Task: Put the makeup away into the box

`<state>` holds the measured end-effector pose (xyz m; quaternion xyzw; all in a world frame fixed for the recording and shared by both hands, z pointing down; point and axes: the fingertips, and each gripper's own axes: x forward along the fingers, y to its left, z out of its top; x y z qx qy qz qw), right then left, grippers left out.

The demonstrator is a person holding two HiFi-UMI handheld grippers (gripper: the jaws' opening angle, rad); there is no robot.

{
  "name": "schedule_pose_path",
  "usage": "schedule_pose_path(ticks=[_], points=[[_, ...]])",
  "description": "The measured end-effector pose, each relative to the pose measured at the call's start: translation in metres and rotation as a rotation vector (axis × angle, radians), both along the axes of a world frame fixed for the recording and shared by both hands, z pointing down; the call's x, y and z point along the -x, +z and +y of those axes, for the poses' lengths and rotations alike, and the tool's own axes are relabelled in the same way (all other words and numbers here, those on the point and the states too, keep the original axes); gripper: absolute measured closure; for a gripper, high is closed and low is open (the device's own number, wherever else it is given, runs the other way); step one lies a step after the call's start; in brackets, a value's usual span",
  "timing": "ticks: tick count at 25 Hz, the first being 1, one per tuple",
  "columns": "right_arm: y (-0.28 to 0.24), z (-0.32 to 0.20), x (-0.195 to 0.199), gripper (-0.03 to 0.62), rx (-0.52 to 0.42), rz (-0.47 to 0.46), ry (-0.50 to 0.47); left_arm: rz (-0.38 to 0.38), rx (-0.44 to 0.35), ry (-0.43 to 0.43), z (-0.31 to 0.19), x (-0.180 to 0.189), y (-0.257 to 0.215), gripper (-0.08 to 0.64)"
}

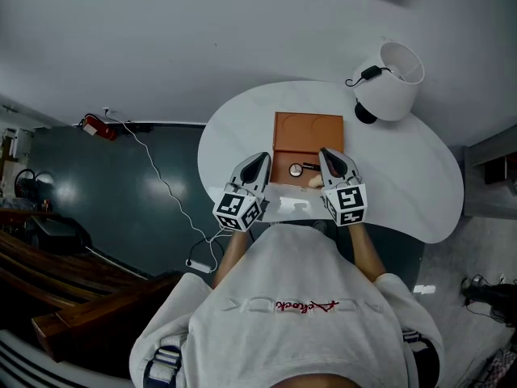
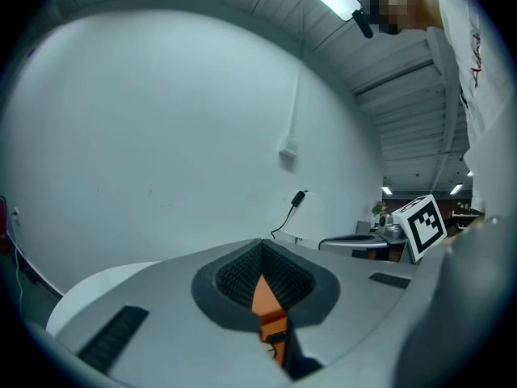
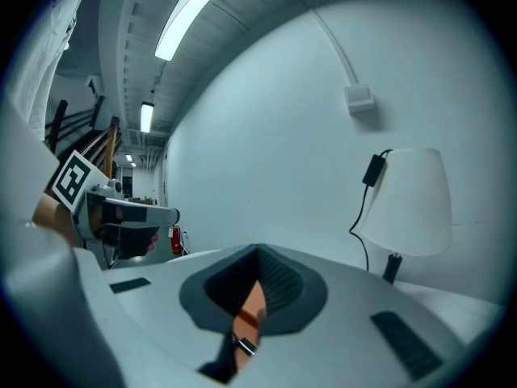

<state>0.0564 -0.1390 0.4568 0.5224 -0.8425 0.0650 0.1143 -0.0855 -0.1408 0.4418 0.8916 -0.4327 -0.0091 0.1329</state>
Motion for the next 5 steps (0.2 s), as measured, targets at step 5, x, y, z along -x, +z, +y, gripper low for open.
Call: schedule_pose_path(ticks=[5], points=[[0.0026, 0.0034, -0.0002, 0.572, 0.011, 0.002, 0.005, 0.0, 0.002, 0.0, 0.0015, 0.0011, 0.0007, 0.551]])
